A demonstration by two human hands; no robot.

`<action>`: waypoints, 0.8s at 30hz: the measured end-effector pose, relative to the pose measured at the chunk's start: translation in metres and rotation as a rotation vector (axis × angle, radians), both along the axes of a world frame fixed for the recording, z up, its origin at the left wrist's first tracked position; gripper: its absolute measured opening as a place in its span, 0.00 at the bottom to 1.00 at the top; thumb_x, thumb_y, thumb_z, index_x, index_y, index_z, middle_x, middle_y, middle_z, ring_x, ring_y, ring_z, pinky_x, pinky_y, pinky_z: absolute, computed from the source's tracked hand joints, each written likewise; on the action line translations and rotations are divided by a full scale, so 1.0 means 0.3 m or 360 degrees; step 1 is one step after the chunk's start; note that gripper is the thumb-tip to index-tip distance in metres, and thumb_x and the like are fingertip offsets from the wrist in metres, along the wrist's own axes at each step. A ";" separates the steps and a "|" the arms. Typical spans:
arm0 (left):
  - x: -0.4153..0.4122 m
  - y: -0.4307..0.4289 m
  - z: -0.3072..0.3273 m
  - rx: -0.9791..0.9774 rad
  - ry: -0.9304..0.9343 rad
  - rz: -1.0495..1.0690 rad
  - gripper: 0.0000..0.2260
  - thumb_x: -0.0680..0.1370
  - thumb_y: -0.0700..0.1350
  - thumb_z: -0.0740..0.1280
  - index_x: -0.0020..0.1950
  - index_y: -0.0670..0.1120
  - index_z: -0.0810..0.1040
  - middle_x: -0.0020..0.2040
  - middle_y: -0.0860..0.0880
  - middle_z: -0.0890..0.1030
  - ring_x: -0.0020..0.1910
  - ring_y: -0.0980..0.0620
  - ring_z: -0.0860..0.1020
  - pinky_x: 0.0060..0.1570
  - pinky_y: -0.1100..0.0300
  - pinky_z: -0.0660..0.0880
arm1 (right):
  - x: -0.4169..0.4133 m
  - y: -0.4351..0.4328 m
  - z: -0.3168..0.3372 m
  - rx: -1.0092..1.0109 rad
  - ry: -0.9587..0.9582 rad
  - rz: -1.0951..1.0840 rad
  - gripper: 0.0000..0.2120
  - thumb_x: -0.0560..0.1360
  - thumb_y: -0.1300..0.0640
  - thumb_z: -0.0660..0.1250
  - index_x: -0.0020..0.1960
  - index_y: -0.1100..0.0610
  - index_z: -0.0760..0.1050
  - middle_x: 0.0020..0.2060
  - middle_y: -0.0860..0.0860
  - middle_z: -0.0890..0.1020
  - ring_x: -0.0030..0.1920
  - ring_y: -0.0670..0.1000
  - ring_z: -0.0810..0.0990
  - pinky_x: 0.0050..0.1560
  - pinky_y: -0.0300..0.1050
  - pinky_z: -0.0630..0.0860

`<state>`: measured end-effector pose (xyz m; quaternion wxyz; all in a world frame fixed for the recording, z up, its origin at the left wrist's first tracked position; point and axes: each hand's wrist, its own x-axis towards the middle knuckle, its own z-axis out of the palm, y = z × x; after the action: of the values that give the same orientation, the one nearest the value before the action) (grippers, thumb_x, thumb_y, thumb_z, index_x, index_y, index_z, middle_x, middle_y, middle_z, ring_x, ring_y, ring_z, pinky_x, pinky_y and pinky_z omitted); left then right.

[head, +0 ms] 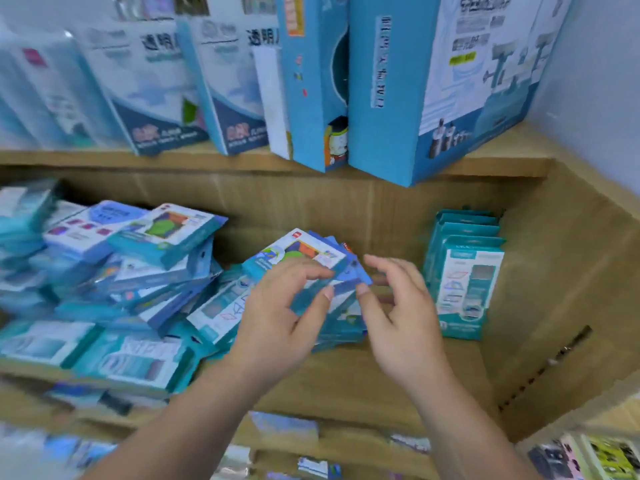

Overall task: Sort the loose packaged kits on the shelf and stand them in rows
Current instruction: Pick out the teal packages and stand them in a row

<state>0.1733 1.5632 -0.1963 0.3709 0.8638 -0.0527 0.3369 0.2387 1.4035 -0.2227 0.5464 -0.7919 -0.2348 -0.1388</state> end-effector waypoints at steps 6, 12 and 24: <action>-0.279 0.314 -0.079 0.0105 0.0126 0.0457 0.09 0.76 0.51 0.67 0.52 0.48 0.81 0.52 0.55 0.80 0.56 0.58 0.78 0.58 0.66 0.71 | -0.150 0.287 -0.024 -0.0172 -0.0060 0.0432 0.15 0.75 0.47 0.65 0.58 0.51 0.80 0.53 0.41 0.77 0.56 0.41 0.77 0.57 0.42 0.75; -0.477 0.603 -0.267 0.0198 0.0479 0.0761 0.14 0.75 0.56 0.67 0.54 0.48 0.81 0.52 0.54 0.80 0.53 0.51 0.78 0.56 0.60 0.72 | -0.275 0.519 -0.170 -0.0472 0.0039 0.0590 0.17 0.74 0.42 0.64 0.56 0.49 0.80 0.51 0.39 0.77 0.52 0.40 0.76 0.56 0.40 0.75; -0.534 1.145 -0.430 0.0672 0.0859 0.0720 0.23 0.73 0.63 0.64 0.57 0.48 0.82 0.56 0.46 0.80 0.55 0.40 0.77 0.56 0.44 0.74 | -0.469 0.908 -0.354 -0.0953 -0.0045 0.0351 0.17 0.73 0.43 0.64 0.56 0.50 0.81 0.56 0.46 0.78 0.56 0.51 0.77 0.59 0.45 0.75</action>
<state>0.0132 1.9066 -0.3253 0.1024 0.9681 0.1697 0.1530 0.0980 1.6760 -0.3290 0.2976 -0.8853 -0.3571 -0.0144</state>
